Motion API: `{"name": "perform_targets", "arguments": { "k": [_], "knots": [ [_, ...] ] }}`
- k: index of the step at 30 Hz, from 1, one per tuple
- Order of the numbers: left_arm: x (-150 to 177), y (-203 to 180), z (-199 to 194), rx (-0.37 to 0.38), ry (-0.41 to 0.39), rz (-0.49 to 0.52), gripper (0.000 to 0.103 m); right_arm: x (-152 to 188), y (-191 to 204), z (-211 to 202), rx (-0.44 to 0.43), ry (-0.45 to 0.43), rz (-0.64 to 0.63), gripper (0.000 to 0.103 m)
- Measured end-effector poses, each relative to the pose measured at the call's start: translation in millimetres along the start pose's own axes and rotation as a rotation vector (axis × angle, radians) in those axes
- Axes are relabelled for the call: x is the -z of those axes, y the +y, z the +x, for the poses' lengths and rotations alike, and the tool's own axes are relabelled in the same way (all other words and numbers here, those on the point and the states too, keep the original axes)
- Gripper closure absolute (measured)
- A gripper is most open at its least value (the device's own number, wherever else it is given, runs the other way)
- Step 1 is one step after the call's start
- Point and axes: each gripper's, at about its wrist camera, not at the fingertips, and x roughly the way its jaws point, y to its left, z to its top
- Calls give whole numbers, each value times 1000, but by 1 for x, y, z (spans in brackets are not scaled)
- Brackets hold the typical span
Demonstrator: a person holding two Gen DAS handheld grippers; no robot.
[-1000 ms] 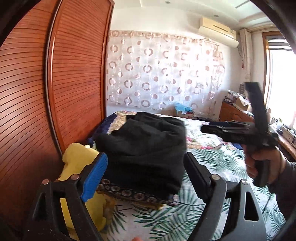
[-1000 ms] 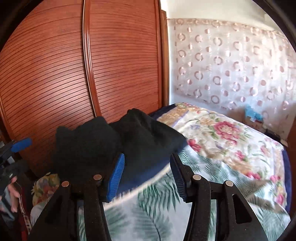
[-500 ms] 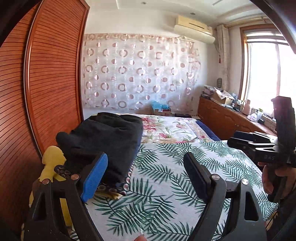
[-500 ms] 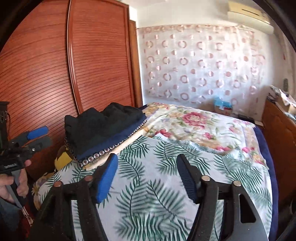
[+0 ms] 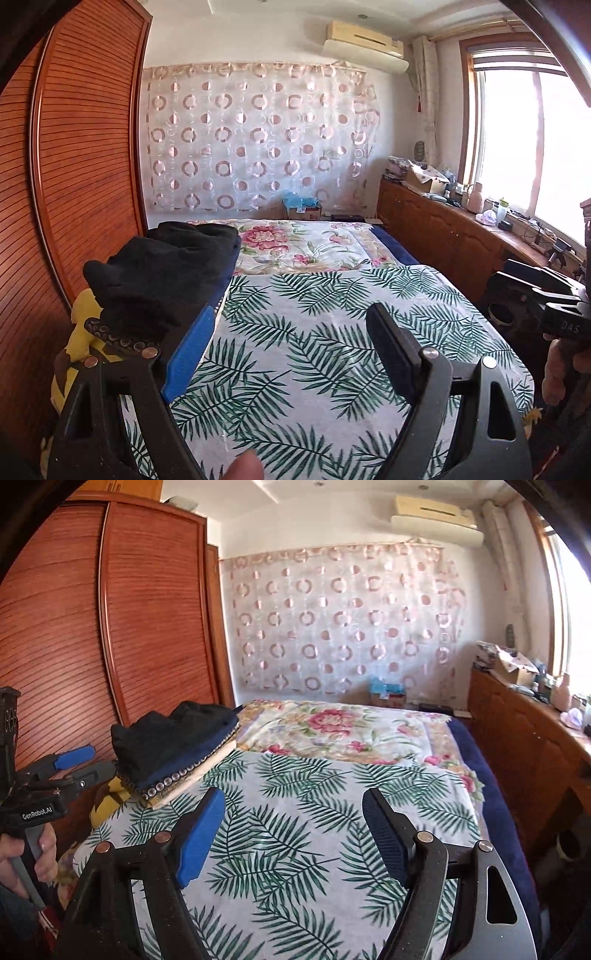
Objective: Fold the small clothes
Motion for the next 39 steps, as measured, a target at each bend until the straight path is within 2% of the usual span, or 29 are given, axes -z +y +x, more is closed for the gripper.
{"name": "perform_targets", "arguments": {
  "k": [8,13,18,26,39],
  "knots": [
    [-16,-27,-17,15,-43,30,18,4,19,-57,100,-67,37,25],
    [-24,-35,-25,19,-62,41,18,11,34,-76,134,-91,59,25],
    [-28,-37,-28,12,-75,36,18,19,50,-77,149,-99,63,25],
    [-28,-37,-28,4,-78,35,18,18,52,-69,157,-95,60,25],
    [-28,-35,-28,6,-79,34,18,15,30,-56,150,-95,62,25]
  ]
}}
